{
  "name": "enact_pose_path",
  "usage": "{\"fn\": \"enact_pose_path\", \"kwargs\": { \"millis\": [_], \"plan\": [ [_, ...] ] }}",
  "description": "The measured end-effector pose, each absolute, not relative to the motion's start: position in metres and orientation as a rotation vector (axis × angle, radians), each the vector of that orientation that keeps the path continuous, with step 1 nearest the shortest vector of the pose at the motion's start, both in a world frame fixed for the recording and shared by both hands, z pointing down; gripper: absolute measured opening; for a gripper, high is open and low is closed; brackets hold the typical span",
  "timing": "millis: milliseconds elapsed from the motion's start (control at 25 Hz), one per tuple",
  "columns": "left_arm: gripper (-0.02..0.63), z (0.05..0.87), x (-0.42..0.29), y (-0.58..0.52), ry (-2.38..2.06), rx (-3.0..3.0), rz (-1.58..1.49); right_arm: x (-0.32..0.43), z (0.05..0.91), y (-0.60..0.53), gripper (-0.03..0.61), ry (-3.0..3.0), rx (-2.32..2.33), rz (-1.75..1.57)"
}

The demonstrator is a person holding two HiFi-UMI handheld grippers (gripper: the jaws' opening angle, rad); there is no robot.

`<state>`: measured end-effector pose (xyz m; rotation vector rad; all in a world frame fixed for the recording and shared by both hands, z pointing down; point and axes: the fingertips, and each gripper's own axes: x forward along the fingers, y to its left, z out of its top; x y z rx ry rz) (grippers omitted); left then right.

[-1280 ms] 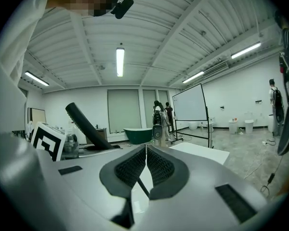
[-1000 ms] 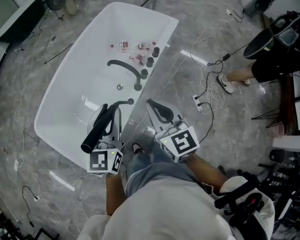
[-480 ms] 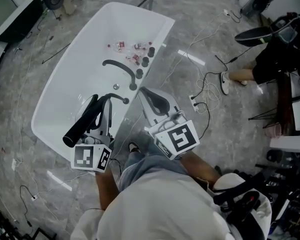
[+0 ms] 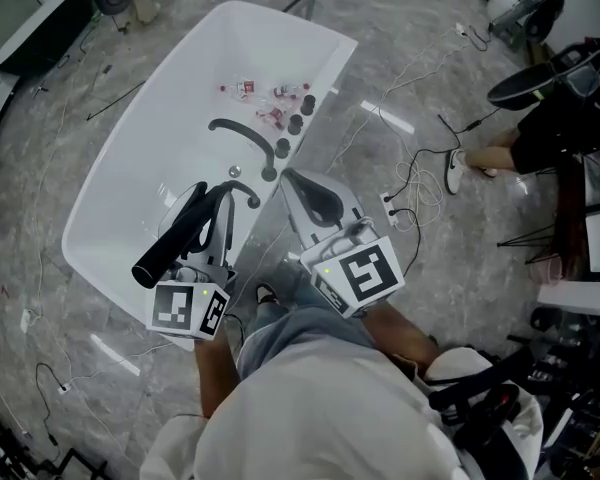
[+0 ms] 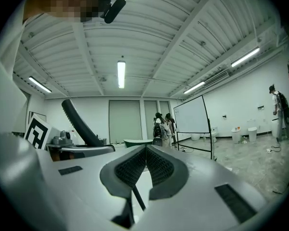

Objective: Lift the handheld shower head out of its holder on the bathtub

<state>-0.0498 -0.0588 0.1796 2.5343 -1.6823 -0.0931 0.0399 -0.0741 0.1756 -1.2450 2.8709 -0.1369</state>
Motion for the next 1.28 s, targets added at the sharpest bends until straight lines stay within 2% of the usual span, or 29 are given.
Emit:
{"fn": "enact_pose_path", "kwargs": {
  "millis": [1280],
  "plan": [
    [0.149, 0.185, -0.047, -0.104, -1.691, 2.509, -0.112, 0.037, 0.194, -0.118, 0.017, 2.930, -1.196, -0.185]
  ]
}}
